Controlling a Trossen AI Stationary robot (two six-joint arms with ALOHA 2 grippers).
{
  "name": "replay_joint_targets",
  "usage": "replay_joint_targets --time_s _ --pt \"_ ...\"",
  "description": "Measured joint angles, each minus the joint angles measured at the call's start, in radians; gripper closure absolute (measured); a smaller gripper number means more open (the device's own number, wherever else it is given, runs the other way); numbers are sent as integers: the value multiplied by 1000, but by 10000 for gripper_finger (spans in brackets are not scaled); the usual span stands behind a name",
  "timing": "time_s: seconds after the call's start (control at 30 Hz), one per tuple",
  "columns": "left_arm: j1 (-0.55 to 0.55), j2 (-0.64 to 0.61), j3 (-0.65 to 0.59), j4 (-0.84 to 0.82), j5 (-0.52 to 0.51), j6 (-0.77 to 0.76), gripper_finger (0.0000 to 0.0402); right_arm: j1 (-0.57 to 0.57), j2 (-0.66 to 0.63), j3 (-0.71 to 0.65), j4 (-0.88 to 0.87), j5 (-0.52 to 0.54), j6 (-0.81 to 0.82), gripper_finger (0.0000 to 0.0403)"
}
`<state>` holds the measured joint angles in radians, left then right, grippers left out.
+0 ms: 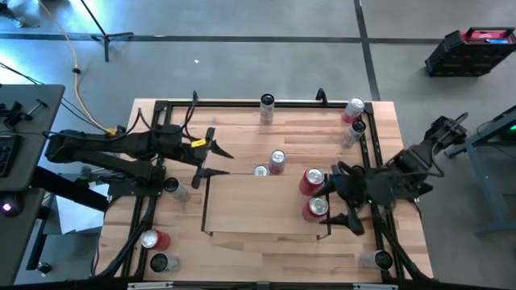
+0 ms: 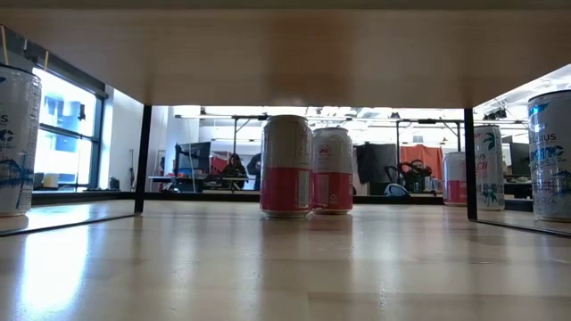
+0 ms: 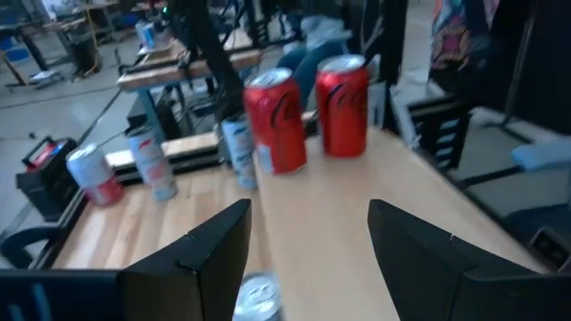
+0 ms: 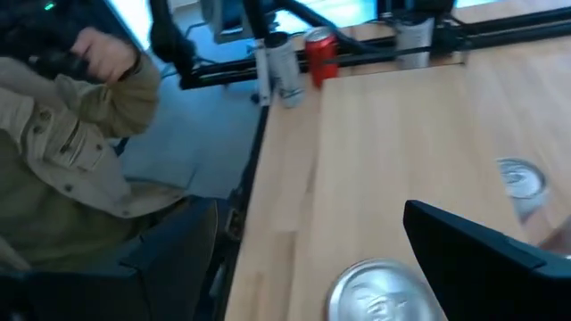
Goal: Place canned beverage on shelf
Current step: Adjust the red-black soda cans on the shelf
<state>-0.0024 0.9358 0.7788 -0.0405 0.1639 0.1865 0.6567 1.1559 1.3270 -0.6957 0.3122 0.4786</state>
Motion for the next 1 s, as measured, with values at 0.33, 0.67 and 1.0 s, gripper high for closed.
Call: replay_joint_targets --time_s 0.33,0.67,1.0 --pt "-120 -8 0 74 -88 -121 186 133 87 0 -72 124 85 59" --pt "-235 8 1 131 -170 -133 186 141 96 0 -162 249 190 59" --pt "-268 8 1 135 -232 -131 186 81 141 2 -159 203 178 59"
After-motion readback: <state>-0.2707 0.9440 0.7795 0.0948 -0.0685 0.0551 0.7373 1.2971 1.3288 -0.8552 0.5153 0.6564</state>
